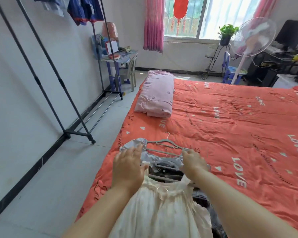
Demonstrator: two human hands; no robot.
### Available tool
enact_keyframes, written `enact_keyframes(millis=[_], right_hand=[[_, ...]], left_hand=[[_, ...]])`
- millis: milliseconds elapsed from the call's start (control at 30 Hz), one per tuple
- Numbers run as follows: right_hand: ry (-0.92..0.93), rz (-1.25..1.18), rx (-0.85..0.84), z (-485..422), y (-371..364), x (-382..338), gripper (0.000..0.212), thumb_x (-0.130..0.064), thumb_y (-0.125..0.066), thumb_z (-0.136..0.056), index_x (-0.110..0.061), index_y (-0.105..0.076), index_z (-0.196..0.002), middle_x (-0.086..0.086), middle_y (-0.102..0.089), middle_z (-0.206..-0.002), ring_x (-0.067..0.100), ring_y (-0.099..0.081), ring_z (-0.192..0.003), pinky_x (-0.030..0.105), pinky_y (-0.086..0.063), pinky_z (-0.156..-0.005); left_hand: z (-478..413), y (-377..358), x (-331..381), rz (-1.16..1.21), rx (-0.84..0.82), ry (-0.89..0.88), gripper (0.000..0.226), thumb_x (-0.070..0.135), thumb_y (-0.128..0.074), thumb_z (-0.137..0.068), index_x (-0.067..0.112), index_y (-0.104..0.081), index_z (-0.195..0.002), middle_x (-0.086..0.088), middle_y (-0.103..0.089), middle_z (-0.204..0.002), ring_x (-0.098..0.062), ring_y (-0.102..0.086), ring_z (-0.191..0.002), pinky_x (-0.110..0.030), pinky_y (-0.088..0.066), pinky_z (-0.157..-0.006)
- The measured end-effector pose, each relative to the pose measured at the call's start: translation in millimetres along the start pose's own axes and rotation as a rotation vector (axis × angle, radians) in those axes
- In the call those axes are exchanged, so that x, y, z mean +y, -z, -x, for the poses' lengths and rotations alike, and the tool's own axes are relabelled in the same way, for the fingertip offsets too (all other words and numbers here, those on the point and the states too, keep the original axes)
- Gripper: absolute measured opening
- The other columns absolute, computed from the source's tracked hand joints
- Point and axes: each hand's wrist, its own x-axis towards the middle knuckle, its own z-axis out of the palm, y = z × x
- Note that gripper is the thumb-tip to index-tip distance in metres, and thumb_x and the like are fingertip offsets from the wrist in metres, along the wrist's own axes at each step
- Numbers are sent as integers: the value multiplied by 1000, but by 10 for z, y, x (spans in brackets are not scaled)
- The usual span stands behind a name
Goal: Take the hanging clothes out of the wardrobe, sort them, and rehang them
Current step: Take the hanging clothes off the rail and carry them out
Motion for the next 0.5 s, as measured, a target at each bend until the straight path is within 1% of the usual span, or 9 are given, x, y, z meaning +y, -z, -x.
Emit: enact_keyframes(millis=[67,167,233,367,500], right_hand=[[48,24,-83,164,-270,-4,45,-27,-57,-88,-18,-44,-130,5,-46,-132,27,-45,-121,35,-39,-96],[67,19,-165,389,-495,34,40,-26,-55,-90,-17,-48,-128,6,-47,-128,27,-47,-118,35,-42,-94],[70,0,-184,475,-491,29,39,-24,-53,-91,-16,-48,-129,6,-47,-128,27,-46,-118,35,-41,-94],[132,-17,-118,495,-231,-110,38,-19,-51,-90,-16,-49,-128,5,-49,-123,24,-48,-114,34,-43,-92],[209,-25,-54,534,178,-357,45,-17,-54,-90,-17,-43,-134,7,-45,-134,26,-43,-122,36,-41,-97]], left_hand=[[46,-84,-62,-22,-48,21,64,41,-49,-93,25,-20,-147,6,-36,-143,-15,-30,-133,-31,-16,-108],[93,-127,-119,-13,-66,52,64,40,-50,-92,26,-21,-147,7,-39,-141,-14,-33,-131,-30,-17,-107],[99,-105,-129,-41,-65,55,63,40,-50,-92,26,-22,-147,8,-39,-140,-14,-33,-130,-30,-17,-107],[90,39,-136,-104,-60,45,57,39,-48,-92,28,-26,-144,9,-39,-139,-13,-33,-129,-30,-18,-108],[74,363,-140,-130,-51,46,46,39,-49,-92,29,-38,-135,10,-43,-134,-14,-37,-125,-31,-20,-105]])
